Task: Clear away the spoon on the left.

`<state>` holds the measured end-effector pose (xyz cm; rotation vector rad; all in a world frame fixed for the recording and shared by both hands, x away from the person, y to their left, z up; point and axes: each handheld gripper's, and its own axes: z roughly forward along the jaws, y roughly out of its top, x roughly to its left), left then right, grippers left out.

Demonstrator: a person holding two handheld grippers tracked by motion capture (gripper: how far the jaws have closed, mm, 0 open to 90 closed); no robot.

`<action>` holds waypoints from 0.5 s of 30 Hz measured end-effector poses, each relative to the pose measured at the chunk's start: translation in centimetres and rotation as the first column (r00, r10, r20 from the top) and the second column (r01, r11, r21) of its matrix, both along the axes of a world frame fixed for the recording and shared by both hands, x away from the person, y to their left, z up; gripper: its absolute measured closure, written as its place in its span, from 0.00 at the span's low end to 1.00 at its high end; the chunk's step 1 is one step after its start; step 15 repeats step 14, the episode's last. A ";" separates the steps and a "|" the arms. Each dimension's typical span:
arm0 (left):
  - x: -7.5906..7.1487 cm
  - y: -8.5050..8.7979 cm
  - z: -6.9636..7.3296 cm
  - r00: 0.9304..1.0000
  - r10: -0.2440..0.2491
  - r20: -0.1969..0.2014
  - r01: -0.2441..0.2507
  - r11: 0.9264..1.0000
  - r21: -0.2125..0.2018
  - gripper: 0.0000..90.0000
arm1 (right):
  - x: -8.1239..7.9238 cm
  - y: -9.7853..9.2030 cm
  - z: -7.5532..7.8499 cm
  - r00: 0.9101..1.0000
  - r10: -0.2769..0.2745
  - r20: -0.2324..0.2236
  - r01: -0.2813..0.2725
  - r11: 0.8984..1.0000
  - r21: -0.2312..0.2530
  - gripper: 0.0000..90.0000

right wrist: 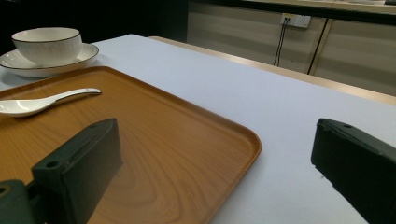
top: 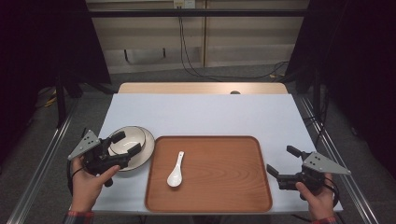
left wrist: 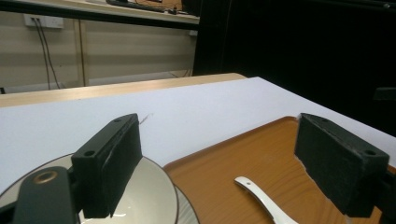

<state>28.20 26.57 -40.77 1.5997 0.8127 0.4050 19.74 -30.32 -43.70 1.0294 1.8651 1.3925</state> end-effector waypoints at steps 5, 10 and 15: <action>0.0 0.4 0.0 1.000 0.014 0.003 -0.014 1.000 -0.004 0.17 | 0.0 0.0 0.0 1.000 0.001 0.005 -0.001 1.000 0.000 0.01; 0.1 0.4 -0.1 1.000 0.013 0.003 -0.013 1.000 -0.002 0.17 | 0.0 0.0 0.0 1.000 0.000 0.002 0.000 1.000 -0.001 0.01; 0.1 0.2 -0.1 1.000 0.015 0.002 -0.015 1.000 0.005 0.16 | 0.1 0.0 -0.1 1.000 0.008 -0.004 -0.008 1.000 -0.002 0.01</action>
